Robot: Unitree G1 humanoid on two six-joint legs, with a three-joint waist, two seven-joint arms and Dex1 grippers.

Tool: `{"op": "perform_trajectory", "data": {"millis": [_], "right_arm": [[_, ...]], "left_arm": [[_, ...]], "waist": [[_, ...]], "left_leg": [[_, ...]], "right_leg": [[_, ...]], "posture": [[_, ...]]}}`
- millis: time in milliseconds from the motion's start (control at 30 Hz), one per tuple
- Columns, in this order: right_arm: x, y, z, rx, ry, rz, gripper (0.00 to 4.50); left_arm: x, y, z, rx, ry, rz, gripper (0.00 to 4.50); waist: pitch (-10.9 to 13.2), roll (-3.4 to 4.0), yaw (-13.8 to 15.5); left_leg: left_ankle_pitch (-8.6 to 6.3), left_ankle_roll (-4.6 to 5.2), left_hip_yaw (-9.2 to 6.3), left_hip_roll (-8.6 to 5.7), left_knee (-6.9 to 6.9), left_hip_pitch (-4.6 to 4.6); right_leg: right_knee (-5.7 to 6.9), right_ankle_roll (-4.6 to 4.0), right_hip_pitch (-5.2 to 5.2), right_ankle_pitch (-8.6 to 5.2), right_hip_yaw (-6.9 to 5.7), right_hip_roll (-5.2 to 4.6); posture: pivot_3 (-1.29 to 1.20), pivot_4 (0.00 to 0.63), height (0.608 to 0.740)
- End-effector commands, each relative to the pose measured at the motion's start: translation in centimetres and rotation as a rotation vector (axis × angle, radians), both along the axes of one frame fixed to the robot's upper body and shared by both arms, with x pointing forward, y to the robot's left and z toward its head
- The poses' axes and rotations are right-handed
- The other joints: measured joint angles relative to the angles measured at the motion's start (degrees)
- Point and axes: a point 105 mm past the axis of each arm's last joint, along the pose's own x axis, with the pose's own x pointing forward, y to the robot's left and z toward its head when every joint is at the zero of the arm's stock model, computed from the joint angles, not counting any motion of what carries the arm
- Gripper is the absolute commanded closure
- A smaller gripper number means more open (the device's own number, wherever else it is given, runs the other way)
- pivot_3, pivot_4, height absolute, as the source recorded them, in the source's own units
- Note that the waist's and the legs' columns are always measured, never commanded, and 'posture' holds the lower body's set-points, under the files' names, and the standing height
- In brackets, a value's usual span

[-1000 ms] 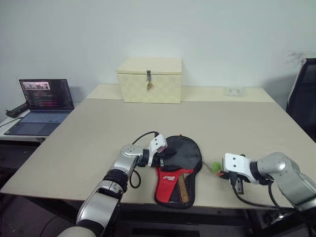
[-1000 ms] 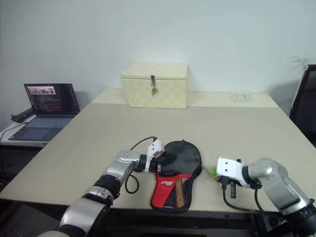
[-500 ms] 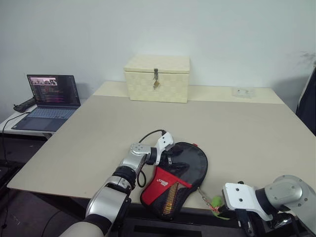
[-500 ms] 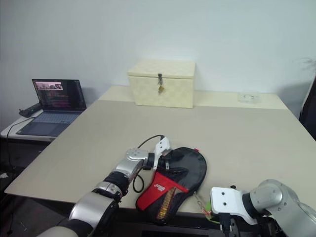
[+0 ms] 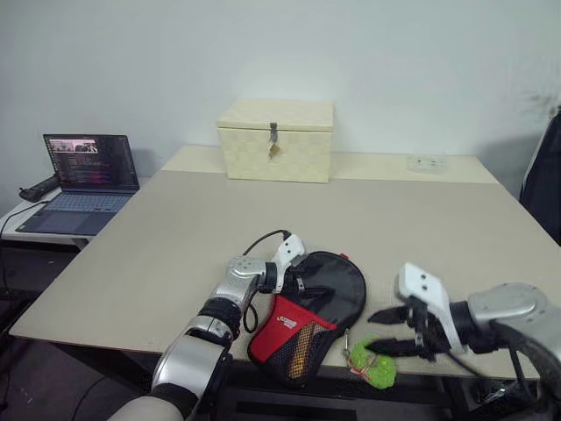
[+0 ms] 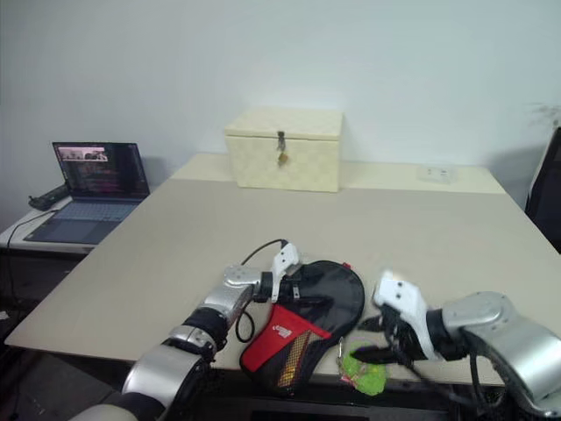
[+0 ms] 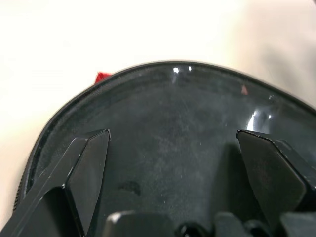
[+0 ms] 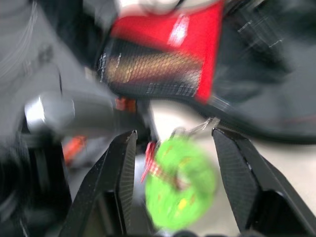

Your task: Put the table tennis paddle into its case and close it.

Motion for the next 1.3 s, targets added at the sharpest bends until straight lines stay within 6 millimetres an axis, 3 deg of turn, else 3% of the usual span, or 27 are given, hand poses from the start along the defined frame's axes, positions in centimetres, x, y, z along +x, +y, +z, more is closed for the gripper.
{"op": "perform_trajectory", "data": {"millis": [33,200,400,567,933,1200,1300], "right_arm": [[3.9,-1.4,0.8,0.081,-0.03,-0.23,2.13],[8.2,-1.8,-0.2,0.142,-0.044,-0.444,2.13],[11.1,-1.9,-1.9,0.183,-0.014,-0.563,2.13],[11.6,-0.8,-3.1,0.209,0.018,-0.588,2.13],[11.0,1.5,-5.9,0.182,0.102,-0.586,2.13],[12.4,1.5,-5.0,0.175,0.074,-0.57,4.48],[13.7,1.9,-3.8,0.157,0.022,-0.528,4.48]], "left_arm": [[-0.5,1.4,3.2,-0.107,-0.057,-0.018,0.0],[-4.0,4.3,5.4,-0.158,-0.017,-0.106,0.0],[-6.6,8.4,5.5,-0.031,0.019,-0.08,0.0],[-7.9,10.1,5.6,0.007,0.038,-0.042,0.0],[-8.5,10.8,5.5,0.052,0.023,0.01,0.0],[-8.5,10.5,5.5,0.053,0.016,0.018,0.0],[-8.4,10.4,5.5,0.053,0.012,0.021,0.0]], "waist": [[0.0,0.0,-0.45],[0.04,0.05,-1.46],[0.07,0.11,-1.7],[0.1,0.14,-1.61],[0.1,0.14,-1.63],[0.1,0.15,-1.65],[0.1,0.15,-2.02]], "left_leg": [[0.0,0.0,0.0,0.05,-0.02,0.0],[0.01,0.0,-0.03,0.14,-0.11,-0.1],[0.0,0.01,0.01,0.16,-0.19,-0.12],[0.0,0.01,0.05,0.17,-0.2,-0.12],[0.0,0.02,0.07,0.21,-0.19,-0.18],[0.0,0.02,0.11,0.23,-0.17,-0.16],[0.01,0.04,0.18,0.26,-0.16,-0.09]], "right_leg": [[0.02,-0.15,-0.05,0.09,0.07,-0.01],[0.06,-0.36,-0.22,0.2,0.09,0.0],[0.06,-0.41,-0.28,0.17,0.13,0.02],[0.09,-0.41,-0.31,0.17,0.14,0.03],[0.11,-0.42,-0.39,0.18,0.15,0.04],[0.13,-0.44,-0.39,0.2,0.13,0.06],[0.16,-0.46,-0.38,0.21,0.18,0.08]], "posture": [[0.0,0.15,0.74],[0.0,0.15,0.74],[0.0,0.15,0.74],[0.0,0.15,0.74],[0.0,0.15,0.74],[0.0,0.15,0.74],[0.0,0.15,0.74]]}}
